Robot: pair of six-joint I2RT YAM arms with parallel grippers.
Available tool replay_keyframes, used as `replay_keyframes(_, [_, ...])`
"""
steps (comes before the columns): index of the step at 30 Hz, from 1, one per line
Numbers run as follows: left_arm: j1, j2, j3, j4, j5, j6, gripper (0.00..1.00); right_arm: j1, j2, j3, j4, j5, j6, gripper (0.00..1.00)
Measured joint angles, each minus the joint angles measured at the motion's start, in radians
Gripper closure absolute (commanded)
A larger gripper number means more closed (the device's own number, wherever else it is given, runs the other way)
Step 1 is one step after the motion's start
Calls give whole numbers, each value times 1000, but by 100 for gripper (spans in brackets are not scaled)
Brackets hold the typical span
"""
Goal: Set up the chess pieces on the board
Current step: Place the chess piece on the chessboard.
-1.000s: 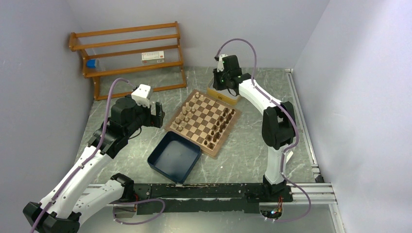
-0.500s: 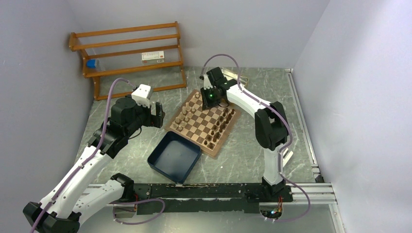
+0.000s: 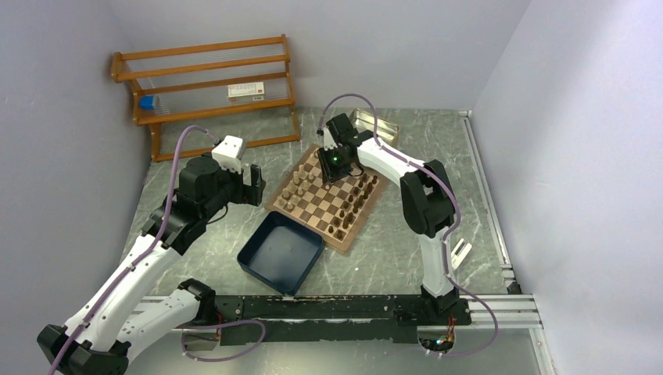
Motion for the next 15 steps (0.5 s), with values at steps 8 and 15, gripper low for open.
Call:
replay_keyframes(8, [0, 0, 0, 0, 0, 0, 5, 2, 0, 0, 4, 14, 2, 71])
replay_keyframes(15, [0, 0, 0, 0, 0, 0, 5, 21, -34, -60, 66, 64, 46, 68])
